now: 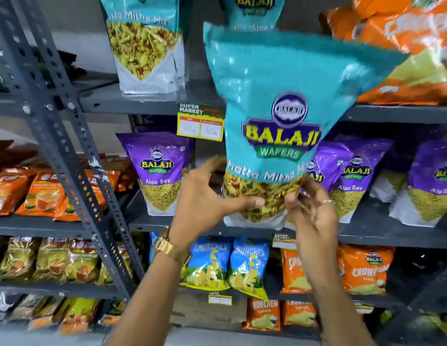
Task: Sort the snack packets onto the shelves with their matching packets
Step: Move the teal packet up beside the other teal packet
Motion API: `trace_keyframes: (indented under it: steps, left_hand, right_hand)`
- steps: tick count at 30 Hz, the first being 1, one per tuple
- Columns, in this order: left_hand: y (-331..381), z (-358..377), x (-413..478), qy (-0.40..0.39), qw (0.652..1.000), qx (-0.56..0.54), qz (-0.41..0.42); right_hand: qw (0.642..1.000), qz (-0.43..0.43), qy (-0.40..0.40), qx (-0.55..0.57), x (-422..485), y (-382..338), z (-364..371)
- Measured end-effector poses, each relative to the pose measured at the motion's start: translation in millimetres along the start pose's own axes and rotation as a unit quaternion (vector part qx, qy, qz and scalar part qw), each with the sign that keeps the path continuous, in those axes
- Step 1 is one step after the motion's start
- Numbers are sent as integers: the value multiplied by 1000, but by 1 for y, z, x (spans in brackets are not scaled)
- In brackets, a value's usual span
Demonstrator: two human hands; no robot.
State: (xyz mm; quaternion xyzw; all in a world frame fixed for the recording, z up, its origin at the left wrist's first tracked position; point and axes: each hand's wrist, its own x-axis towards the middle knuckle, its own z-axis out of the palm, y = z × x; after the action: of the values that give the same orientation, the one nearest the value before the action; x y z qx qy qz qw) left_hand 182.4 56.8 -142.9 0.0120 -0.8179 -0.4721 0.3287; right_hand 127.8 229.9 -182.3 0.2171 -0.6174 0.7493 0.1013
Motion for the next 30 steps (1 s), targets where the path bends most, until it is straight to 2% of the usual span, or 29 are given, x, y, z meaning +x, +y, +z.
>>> trace_keyframes:
  steps: [6,10,15,20,25,30]
  left_hand:
    - [86,-20,87,34,990,7,136]
    - [103,-23,148,82,984,9,159]
    - [84,-18,208,93,991,0,101]
    - [55,-10,241,59,997,0,43]
    - [28,-7,260,45,999,-1,30]
    - [14,0,268,37,999,28,25]
  right_hand:
    - [989,-143,33,-36,91,-88,7]
    - [980,-186,43,-51,165,-108,22]
    - [990,-136,20,-34,225,-94,45]
    - [995,-77,10,-68,262,-61,60]
    - [992,-69,27,-106,278,-46,71]
    - [991,-60,12,-119,295,-32,76]
